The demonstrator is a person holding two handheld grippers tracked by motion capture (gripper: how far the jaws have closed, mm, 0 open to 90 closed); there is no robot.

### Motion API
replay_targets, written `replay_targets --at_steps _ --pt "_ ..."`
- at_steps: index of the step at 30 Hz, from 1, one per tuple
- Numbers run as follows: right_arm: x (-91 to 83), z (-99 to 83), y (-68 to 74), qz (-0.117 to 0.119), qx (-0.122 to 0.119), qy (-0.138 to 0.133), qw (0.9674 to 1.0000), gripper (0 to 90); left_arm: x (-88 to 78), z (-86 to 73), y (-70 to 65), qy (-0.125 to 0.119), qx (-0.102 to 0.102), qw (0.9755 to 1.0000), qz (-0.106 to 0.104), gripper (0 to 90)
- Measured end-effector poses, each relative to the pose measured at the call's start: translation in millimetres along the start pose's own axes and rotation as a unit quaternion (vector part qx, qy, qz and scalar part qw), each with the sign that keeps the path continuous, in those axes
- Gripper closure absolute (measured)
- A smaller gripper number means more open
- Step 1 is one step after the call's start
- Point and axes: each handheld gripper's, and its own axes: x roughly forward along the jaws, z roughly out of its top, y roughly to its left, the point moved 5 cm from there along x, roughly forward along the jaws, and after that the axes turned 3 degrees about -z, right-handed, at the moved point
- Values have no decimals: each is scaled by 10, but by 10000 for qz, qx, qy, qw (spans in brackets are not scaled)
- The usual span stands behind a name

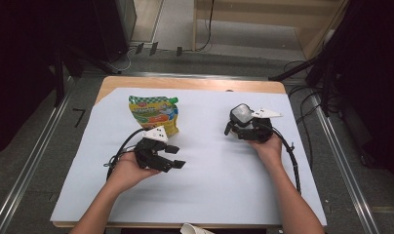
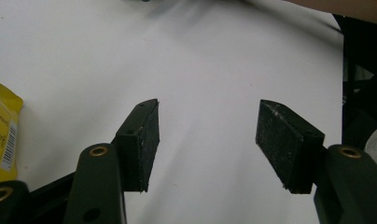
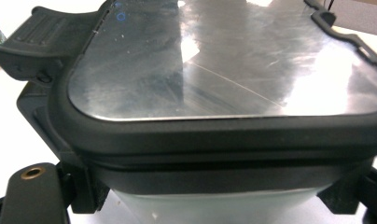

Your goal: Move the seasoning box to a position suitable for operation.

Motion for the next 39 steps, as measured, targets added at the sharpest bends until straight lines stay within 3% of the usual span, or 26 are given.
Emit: replay_targets --at_steps 12,24,39 --pt "-169 117 72 133 71 -228 9996 159 9 19 6 -19 4 10000 -31 403" --pt "-398 98 419 475 -214 -158 9985 159 48 61 40 49 23 9999 -97 403" --pt "-409 -46 824 874 -541 89 9947 159 30 108 146 29 -67 9999 -133 423"
